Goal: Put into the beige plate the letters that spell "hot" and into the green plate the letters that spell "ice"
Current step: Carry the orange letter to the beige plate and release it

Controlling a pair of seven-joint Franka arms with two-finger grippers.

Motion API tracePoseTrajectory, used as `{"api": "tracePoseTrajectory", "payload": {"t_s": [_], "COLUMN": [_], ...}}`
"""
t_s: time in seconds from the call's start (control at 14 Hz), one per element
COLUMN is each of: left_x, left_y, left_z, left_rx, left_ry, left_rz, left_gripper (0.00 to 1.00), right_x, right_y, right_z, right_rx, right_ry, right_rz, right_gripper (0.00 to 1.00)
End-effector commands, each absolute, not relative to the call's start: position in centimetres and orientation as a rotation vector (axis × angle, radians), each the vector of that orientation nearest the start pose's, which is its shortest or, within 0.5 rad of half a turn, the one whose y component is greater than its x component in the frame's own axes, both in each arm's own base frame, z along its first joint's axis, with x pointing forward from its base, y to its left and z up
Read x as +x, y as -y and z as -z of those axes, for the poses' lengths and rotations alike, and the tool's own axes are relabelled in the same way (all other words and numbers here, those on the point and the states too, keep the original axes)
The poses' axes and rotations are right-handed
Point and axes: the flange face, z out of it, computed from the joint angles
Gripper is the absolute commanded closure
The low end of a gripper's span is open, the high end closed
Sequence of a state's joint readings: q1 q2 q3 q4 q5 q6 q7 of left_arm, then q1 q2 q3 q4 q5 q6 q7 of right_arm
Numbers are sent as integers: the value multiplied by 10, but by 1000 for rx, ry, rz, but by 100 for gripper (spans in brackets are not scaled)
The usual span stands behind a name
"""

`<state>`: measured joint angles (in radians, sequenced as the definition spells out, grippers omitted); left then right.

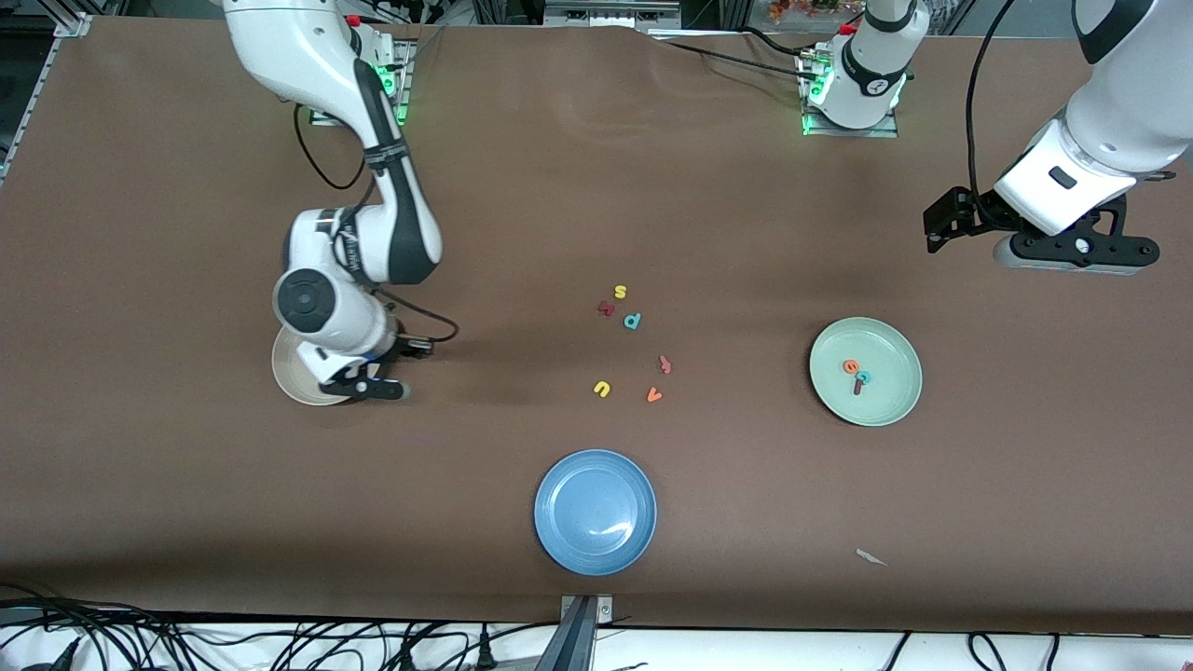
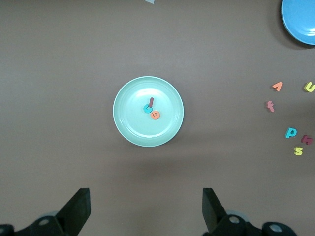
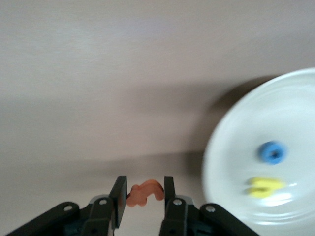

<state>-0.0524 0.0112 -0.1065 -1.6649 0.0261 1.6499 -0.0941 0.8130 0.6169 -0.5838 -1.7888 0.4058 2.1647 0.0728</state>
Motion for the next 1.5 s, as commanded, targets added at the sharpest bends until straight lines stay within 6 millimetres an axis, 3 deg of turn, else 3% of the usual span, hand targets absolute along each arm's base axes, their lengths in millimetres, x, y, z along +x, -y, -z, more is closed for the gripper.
{"api": "tracePoseTrajectory", "payload": {"t_s": [0.0, 0.29, 0.36, 0.43, 0.5, 0.93, 1.29, 1.43], "left_x": [553, 553, 553, 553, 553, 553, 553, 553], "left_y": [85, 85, 84, 84, 84, 81, 80, 80], "left_z": [-586, -586, -586, -586, -586, -586, -586, -586], "left_rx": [-3123, -3123, -3123, -3123, -3123, -3123, -3123, -3123], "left_ry": [-124, -122, -119, -119, -121, -121, -114, -117], "left_rz": [-36, -36, -38, -40, -40, -43, -43, -43], "left_gripper": [0, 0, 0, 0, 0, 0, 0, 0], "right_x": [610, 618, 619, 620, 622, 638, 638, 633], "right_y": [-140, -64, -52, -48, -51, -113, -154, -176], "right_z": [-249, -245, -243, -244, -245, -289, -325, -329], "right_rx": [-3152, -3160, -3158, -3159, -3163, -3142, -3127, -3140], "right_ry": [114, 193, 208, 180, 133, -6, -75, -131], "right_rz": [-194, -213, -217, -216, -209, -215, -331, -345], "right_gripper": [75, 75, 67, 28, 0, 0, 0, 0]}}
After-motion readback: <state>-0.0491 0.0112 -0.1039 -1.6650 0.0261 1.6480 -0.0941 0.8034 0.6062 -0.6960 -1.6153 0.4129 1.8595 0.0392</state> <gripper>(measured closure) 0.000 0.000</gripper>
